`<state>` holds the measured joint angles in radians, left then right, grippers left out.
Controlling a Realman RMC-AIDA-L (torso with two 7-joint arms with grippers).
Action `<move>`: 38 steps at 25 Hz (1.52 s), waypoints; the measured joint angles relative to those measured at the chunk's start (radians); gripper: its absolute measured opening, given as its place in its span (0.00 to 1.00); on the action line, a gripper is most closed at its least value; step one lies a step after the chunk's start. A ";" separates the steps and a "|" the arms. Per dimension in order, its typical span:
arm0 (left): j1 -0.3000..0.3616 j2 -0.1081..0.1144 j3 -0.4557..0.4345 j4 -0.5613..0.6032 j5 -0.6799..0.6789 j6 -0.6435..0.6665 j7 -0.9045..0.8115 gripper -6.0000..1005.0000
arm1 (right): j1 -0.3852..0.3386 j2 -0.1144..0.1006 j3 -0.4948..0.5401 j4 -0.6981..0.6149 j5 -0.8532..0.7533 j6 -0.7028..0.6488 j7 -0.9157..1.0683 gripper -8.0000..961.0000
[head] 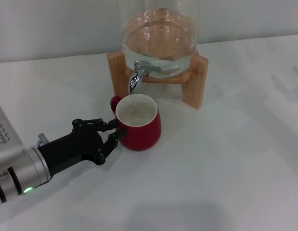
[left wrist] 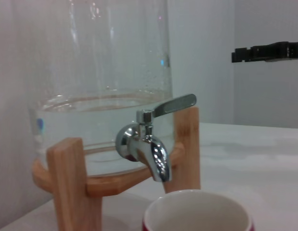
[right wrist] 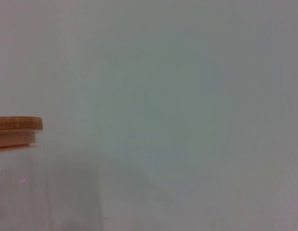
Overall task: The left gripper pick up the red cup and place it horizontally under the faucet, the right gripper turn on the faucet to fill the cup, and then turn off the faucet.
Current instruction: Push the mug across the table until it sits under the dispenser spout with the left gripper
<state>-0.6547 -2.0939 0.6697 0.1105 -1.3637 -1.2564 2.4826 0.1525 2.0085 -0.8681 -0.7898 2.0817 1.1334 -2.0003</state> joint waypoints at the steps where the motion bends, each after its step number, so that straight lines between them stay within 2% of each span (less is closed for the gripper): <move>1: 0.000 0.000 0.000 0.000 0.000 0.000 0.000 0.26 | 0.000 0.000 0.000 0.000 0.000 0.000 0.000 0.83; 9: 0.000 0.000 0.005 0.000 -0.026 0.026 0.000 0.26 | -0.002 -0.001 0.000 -0.002 0.000 0.000 0.000 0.83; 17: 0.007 -0.003 0.075 -0.002 -0.022 -0.056 -0.001 0.27 | -0.002 -0.001 0.005 -0.001 0.000 0.000 0.000 0.83; 23: -0.005 -0.006 0.090 -0.013 -0.021 -0.067 -0.001 0.27 | 0.004 -0.001 0.011 0.001 0.000 0.000 0.000 0.83; 31: -0.052 -0.005 0.084 -0.048 -0.035 0.011 -0.001 0.27 | 0.014 0.000 0.010 0.013 0.000 -0.004 -0.004 0.83; 38: -0.042 -0.003 0.085 -0.040 -0.067 0.010 0.005 0.27 | 0.015 0.000 0.012 0.016 0.000 -0.005 -0.007 0.83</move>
<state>-0.6964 -2.0971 0.7551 0.0703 -1.4303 -1.2459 2.4876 0.1672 2.0080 -0.8564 -0.7742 2.0815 1.1288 -2.0069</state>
